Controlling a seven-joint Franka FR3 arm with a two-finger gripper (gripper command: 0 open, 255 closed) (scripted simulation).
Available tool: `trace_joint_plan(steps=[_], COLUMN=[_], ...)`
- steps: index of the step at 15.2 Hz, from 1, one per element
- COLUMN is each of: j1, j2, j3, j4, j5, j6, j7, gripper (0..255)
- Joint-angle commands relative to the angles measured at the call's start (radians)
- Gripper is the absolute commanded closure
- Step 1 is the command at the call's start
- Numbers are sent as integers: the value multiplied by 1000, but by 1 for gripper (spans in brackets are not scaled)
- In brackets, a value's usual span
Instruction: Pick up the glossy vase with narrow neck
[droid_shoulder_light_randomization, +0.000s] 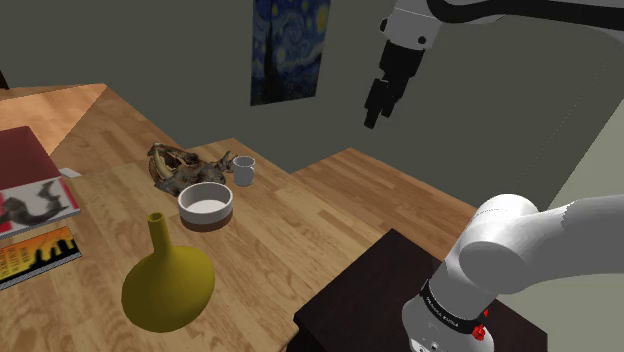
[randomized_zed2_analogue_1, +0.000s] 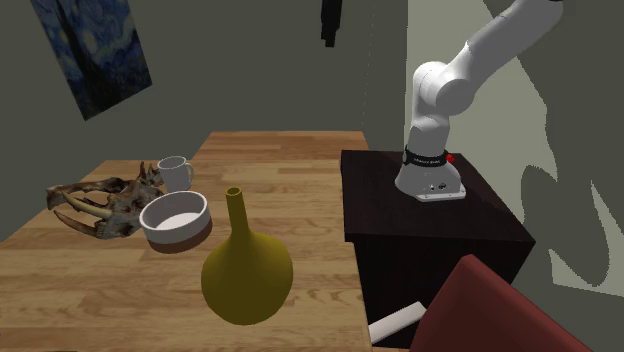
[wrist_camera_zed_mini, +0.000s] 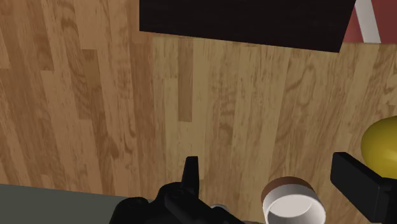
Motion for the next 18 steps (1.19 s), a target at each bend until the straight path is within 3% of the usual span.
trace_joint_plan(steps=[1,10,18], j1=[0,57,87], j2=[0,179,399], j3=[0,170,314], j4=[0,37,146], j5=[0,102,137], j6=[0,113,206], j7=[0,180,340], gripper=[0,0,0])
